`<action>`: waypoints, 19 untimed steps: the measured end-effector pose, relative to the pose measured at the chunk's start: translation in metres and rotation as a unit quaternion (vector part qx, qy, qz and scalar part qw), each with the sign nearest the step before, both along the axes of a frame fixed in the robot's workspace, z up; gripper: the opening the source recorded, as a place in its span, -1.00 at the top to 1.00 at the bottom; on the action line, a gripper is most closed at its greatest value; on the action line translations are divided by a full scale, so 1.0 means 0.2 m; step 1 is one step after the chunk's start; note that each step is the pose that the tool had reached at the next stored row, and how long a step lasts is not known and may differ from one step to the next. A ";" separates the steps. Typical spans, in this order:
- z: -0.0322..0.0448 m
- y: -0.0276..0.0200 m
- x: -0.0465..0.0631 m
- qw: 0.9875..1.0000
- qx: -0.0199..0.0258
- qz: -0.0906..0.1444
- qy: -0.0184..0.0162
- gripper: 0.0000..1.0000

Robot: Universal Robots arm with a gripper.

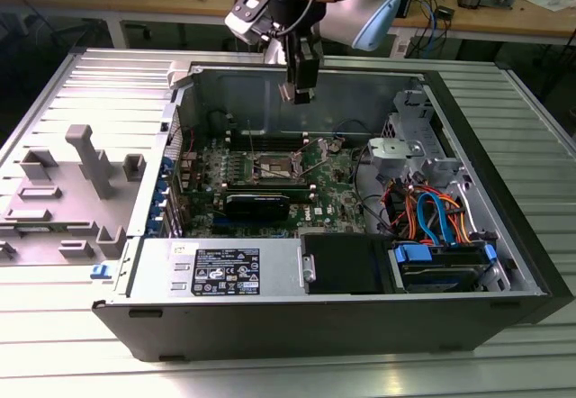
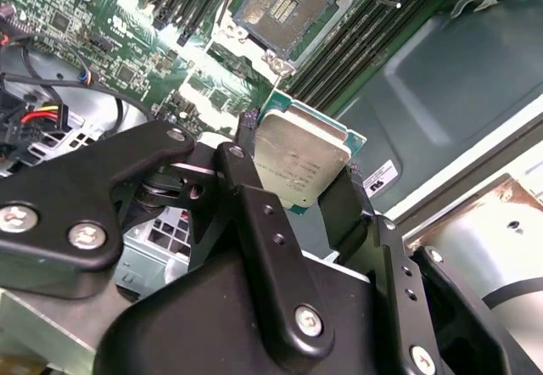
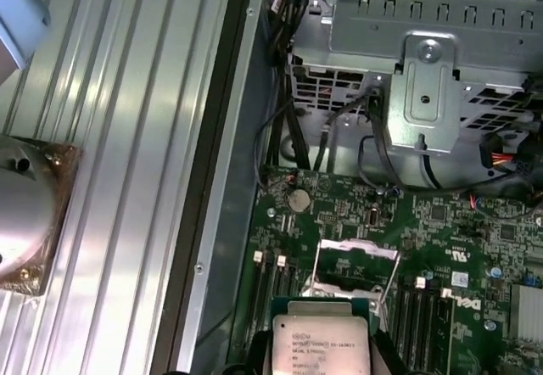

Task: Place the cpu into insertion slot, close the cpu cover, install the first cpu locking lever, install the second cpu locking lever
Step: 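Place the cpu into insertion slot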

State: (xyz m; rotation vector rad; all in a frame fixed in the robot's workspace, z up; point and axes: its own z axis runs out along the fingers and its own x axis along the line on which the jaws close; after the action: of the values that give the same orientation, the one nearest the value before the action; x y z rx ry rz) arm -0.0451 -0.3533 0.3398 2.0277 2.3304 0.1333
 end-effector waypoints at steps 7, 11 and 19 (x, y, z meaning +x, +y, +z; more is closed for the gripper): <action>-0.031 -0.002 -0.01 1.000 0.000 -0.023 0.000 -0.09; -0.045 -0.002 -0.03 1.000 0.000 -0.028 0.000 -0.09; -0.068 -0.002 -0.04 1.000 0.000 -0.028 0.000 -0.09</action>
State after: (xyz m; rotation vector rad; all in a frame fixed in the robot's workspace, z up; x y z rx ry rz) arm -0.0533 -0.3536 0.3262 2.0899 2.2717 0.1310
